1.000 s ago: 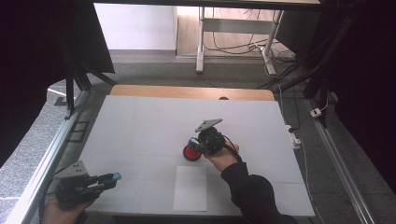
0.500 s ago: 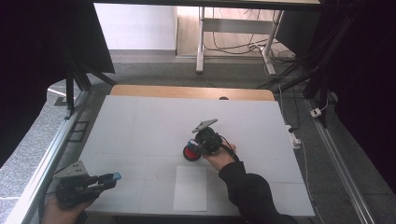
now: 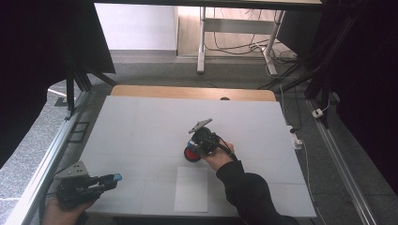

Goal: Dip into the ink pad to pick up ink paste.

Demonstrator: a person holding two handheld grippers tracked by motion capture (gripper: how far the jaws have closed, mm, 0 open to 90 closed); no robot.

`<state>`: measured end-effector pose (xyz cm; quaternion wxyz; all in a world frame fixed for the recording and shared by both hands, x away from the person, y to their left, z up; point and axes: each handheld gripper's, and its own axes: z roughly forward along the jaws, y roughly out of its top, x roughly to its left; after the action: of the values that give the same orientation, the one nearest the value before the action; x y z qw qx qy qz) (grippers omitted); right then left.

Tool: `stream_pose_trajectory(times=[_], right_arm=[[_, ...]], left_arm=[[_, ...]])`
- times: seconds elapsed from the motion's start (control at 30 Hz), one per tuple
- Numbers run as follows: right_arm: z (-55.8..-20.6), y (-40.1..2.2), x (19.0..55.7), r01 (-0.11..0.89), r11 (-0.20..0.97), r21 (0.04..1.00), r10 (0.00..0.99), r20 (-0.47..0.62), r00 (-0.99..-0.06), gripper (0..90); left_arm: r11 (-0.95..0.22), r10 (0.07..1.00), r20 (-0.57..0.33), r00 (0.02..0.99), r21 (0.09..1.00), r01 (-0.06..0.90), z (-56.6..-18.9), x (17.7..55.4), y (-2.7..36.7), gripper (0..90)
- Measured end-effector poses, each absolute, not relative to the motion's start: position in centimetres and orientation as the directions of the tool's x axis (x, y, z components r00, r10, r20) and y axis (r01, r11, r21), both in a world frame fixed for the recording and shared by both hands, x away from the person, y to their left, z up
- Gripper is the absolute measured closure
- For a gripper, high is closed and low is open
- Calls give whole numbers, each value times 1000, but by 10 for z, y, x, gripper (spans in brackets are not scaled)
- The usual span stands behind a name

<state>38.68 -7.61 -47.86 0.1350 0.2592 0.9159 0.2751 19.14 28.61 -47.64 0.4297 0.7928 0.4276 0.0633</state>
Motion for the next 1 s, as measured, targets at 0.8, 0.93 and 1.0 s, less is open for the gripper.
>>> stream_pose_trajectory(times=[0.8,0.93,1.0], right_arm=[[-482,-92,398,468,626,624,573,39,-819,711],[-478,-93,396,453,624,637,573,22,-819,711],[-473,-94,395,446,614,651,573,20,-819,711]], left_arm=[[-256,730,-280,624,735,628,-477,191,288,682],[-256,729,-279,625,736,627,-477,191,288,682],[-256,729,-279,625,735,627,-477,191,288,682]])
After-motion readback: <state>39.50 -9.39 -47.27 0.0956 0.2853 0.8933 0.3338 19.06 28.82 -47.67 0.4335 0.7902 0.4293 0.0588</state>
